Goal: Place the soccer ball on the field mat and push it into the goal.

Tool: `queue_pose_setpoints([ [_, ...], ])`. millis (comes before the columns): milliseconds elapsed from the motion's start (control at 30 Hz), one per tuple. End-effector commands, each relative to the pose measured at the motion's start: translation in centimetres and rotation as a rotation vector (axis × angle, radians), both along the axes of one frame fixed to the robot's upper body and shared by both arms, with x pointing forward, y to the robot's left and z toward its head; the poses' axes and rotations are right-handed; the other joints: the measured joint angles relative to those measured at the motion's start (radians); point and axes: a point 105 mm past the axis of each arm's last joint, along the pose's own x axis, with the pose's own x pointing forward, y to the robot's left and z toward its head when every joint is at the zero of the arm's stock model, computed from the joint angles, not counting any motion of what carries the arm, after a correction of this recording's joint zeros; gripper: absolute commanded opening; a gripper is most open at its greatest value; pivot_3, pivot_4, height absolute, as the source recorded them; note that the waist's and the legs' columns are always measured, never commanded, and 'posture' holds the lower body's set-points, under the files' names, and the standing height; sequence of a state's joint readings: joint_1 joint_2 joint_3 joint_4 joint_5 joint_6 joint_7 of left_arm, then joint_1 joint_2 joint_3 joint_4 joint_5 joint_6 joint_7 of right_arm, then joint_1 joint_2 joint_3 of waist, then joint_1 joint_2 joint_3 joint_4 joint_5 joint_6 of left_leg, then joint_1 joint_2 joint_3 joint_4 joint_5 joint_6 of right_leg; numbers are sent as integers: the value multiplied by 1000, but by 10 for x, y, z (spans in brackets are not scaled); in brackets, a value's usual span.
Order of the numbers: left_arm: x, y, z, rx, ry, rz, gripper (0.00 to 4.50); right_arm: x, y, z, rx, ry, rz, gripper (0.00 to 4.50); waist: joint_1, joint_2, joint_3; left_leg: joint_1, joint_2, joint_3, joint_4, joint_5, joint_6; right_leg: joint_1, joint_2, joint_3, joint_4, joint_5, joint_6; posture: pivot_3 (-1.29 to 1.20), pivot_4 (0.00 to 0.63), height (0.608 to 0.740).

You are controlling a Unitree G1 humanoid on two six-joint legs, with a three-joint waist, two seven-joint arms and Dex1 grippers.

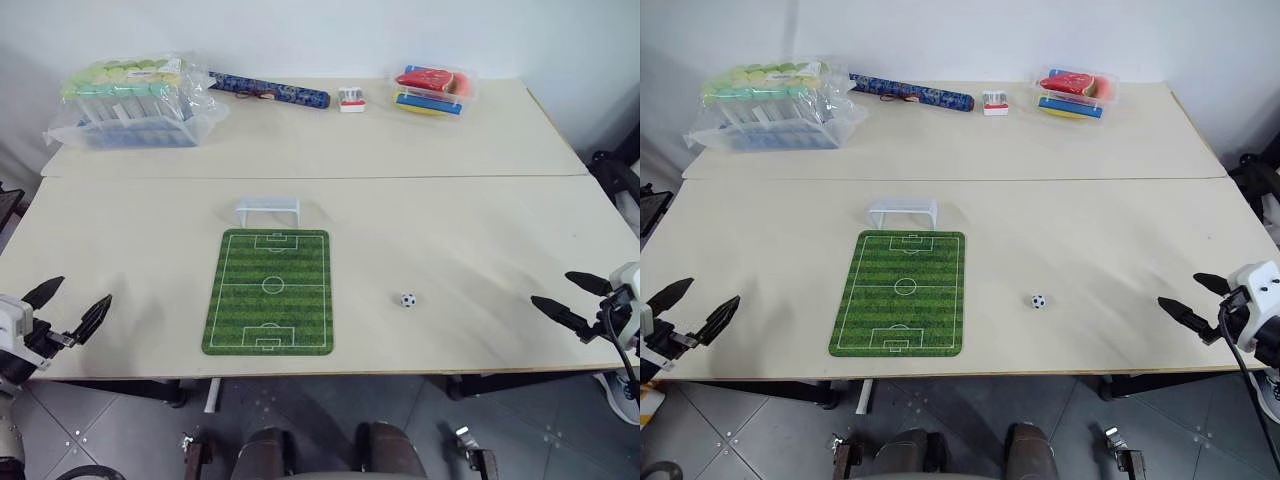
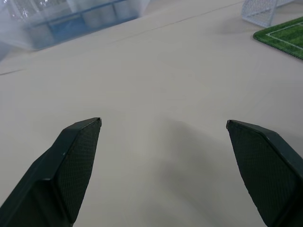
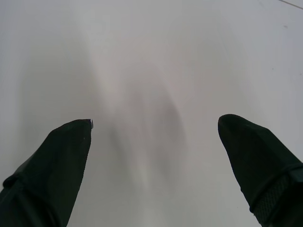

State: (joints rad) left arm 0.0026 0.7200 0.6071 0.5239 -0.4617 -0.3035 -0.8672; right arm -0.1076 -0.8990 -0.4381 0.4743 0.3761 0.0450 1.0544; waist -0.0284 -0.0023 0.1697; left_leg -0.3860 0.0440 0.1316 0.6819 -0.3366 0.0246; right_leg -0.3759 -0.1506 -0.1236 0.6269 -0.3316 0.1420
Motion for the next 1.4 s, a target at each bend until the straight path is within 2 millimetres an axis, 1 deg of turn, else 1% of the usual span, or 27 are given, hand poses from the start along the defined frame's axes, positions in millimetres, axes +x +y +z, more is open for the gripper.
queue_pose_setpoints([
  [33, 0, -1, 10, 16, -29, -5, 4500, 2, 2, 10, -9, -36, 6, 4467, 0, 0, 0, 0, 0, 0, 0, 0, 0, 0, 0, 0, 0, 0, 0, 0, 150, 740],
  [133, 3, -1, 13, 12, -37, 22, 4500, 3, 4, 10, -14, -20, 4, 4467, 1, 0, 0, 0, 0, 0, 0, 0, 0, 0, 0, 0, 0, 0, 0, 0, 150, 740],
  [233, 6, -4, 13, 23, -21, 19, 4500, 4, 9, 9, -23, 16, 16, 4467, 0, 0, 0, 0, 0, 0, 0, 0, 0, 0, 0, 0, 0, 0, 0, 0, 150, 740],
  [367, 9, -12, 16, 22, -14, -1, 4500, 4, 27, 17, -36, 19, 106, 4467, 1, 0, 0, 0, 0, 0, 0, 0, 0, 0, 0, 1, 0, 0, 0, 0, 150, 740],
  [433, 11, -19, 19, -9, -13, -37, 4500, 8, 40, 25, -44, 16, 152, 4467, 1, 0, 0, 0, 0, 0, 0, 0, 0, 0, 0, 1, 0, 0, 0, 0, 150, 740],
  [500, 14, -31, 25, -59, -23, -119, 4500, 14, 61, 38, -67, -15, 231, 4467, 1, 0, 0, 0, 0, 0, 0, 0, 0, 0, 0, 1, 0, 0, 0, 0, 150, 740],
  [533, 15, -35, 28, -72, -31, -152, 4500, 17, 68, 42, -80, -28, 257, 4467, 1, 0, 0, 0, 0, 0, 0, 0, 0, 0, 0, 1, 0, 0, 0, 0, 150, 740],
  [567, 17, -45, 27, -55, -17, -211, 4500, 20, 87, 45, -116, -21, 339, 4467, 0, 0, 0, 0, 0, 0, 0, 0, 0, 0, 0, 1, 1, 0, 0, 0, 150, 740],
  [600, 18, -51, 26, -38, -5, -248, 4500, 21, 100, 46, -142, -12, 392, 4467, 0, 0, 0, 0, 0, 0, 0, 0, 0, 0, 0, 1, 1, 0, 0, 0, 150, 740],
  [633, 19, -54, 25, -26, 5, -268, 4500, 22, 108, 46, -157, -3, 424, 4467, 0, 0, 0, 0, 0, 0, 0, 0, 0, 0, 1, 1, 1, 0, 0, 0, 150, 740],
  [667, 19, -64, 23, -12, 17, -340, 4500, 23, 126, 45, -161, 6, 505, 4467, 1, 0, 0, 0, 1, 0, 0, 0, 0, -1, 1, 1, 1, 0, 0, 0, 150, 740],
  [700, 18, -72, 22, -7, 25, -399, 4500, 25, 138, 44, -163, 10, 563, 4467, 0, 0, 0, 0, 1, 0, 0, 0, 0, -1, 1, 0, 1, 0, 0, 0, 150, 740],
  [733, 15, -78, 21, -4, 30, -456, 4500, 27, 147, 42, -168, 15, 603, 4467, 0, 0, 0, 0, 0, 0, 0, 0, -1, -1, 1, 0, 1, 0, 0, 0, 150, 740],
  [833, 9, -86, 21, -29, 20, -554, 4500, 32, 156, 38, -190, 38, 658, 4467, 1, 0, 0, 0, 0, 1, 0, 0, -1, -1, 1, 0, 0, 0, 0, 0, 150, 740],
  [1033, -8, -95, 13, -47, 48, -701, 4500, 36, 175, 19, -226, 97, 798, 4467, 0, 0, 0, -1, -1, 1, 1, 0, 0, -1, 1, 0, 0, 0, 0, 0, 150, 740],
  [1100, -16, -97, 12, -79, 46, -738, 4500, 38, 179, 12, -231, 114, 827, 4467, 0, 0, 0, -1, 0, 1, 1, 0, 0, -1, 1, 0, 1, 0, 0, 0, 150, 740],
  [1267, -26, -98, 8, -91, 65, -747, 4500, 43, 185, 2, -228, 140, 866, 4467, -3, 0, 0, -1, 0, 1, 1, 0, 0, -2, 1, 0, 1, 0, 0, 0, 150, 740],
  [1400, -28, -98, 7, -94, 65, -735, 4500, 45, 188, -3, -234, 150, 881, 4467, 1, 0, 0, -1, 0, 0, 1, 0, 0, -1, 1, 0, 1, 0, 0, 0, 150, 740],
])
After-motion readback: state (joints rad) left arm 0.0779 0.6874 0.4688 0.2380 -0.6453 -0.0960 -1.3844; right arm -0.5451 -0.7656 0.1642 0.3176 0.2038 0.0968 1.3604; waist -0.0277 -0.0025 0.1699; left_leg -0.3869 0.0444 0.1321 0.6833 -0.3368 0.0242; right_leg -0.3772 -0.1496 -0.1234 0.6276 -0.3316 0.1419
